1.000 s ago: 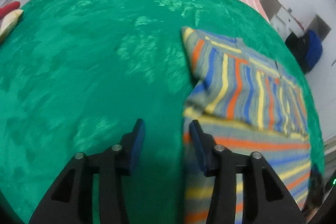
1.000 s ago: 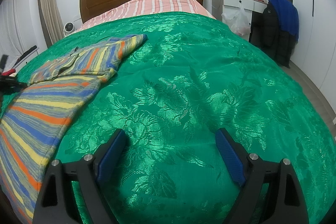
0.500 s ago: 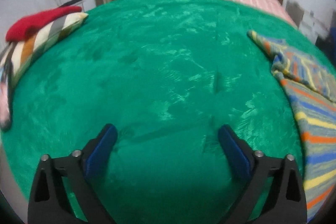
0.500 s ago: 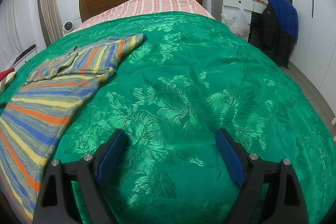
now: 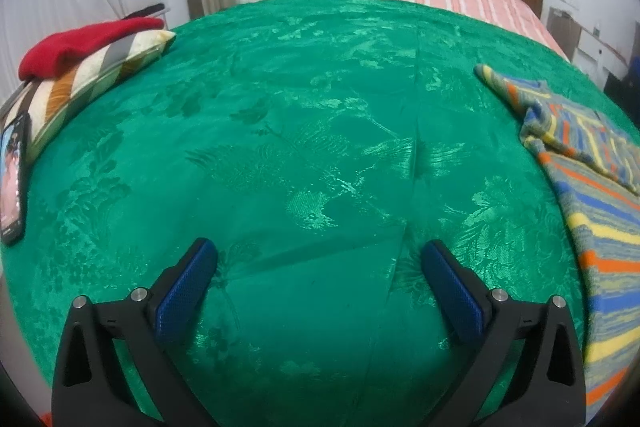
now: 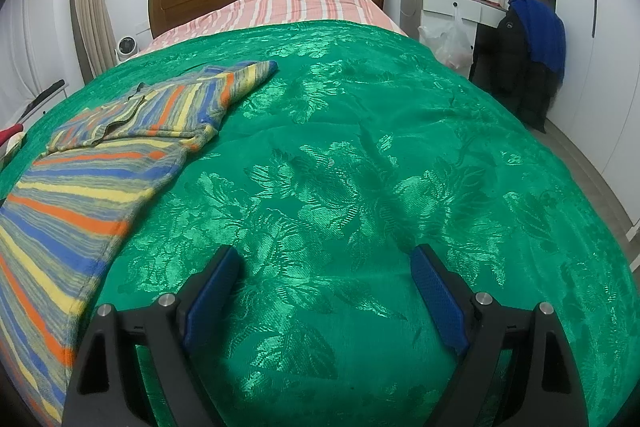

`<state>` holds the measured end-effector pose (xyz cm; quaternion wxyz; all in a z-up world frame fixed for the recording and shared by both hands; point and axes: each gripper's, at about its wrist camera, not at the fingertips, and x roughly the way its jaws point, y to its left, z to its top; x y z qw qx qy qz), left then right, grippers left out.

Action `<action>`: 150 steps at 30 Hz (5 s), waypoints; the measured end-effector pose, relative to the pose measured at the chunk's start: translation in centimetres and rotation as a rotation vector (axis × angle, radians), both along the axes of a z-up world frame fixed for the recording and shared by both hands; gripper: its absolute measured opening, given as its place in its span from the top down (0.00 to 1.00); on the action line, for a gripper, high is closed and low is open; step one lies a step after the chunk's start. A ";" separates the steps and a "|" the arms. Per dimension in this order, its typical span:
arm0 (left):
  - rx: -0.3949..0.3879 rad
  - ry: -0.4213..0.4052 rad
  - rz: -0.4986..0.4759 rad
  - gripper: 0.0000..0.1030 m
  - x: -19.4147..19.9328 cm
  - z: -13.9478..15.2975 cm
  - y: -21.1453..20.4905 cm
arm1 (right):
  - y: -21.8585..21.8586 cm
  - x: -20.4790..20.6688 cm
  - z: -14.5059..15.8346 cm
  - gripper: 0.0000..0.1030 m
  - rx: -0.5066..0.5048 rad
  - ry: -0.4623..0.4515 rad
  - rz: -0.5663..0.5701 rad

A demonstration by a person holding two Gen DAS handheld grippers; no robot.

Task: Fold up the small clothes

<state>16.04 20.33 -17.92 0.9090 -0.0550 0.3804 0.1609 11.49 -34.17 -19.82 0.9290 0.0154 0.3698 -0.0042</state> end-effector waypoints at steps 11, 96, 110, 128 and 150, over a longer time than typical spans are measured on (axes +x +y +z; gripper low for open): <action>0.007 -0.008 0.002 0.00 -0.3 0.0 -0.4 | -0.1 0.1 -0.1 0.15 0.000 0.003 -0.001; 0.002 -0.009 -0.128 0.00 -1.3 -0.2 -1.8 | 1.7 -2.2 0.0 0.17 0.032 -0.041 -0.038; 0.003 -0.011 -0.127 0.00 -1.3 -0.2 -1.9 | 1.7 -2.2 0.0 0.17 0.032 -0.041 -0.038; 0.001 -0.011 -0.127 0.00 -1.3 -0.2 -1.9 | 1.6 -2.2 -0.1 0.17 0.032 -0.042 -0.038; -0.153 0.080 -0.201 0.05 -2.4 2.3 -1.1 | 1.6 -1.1 0.9 0.15 0.034 0.055 -0.011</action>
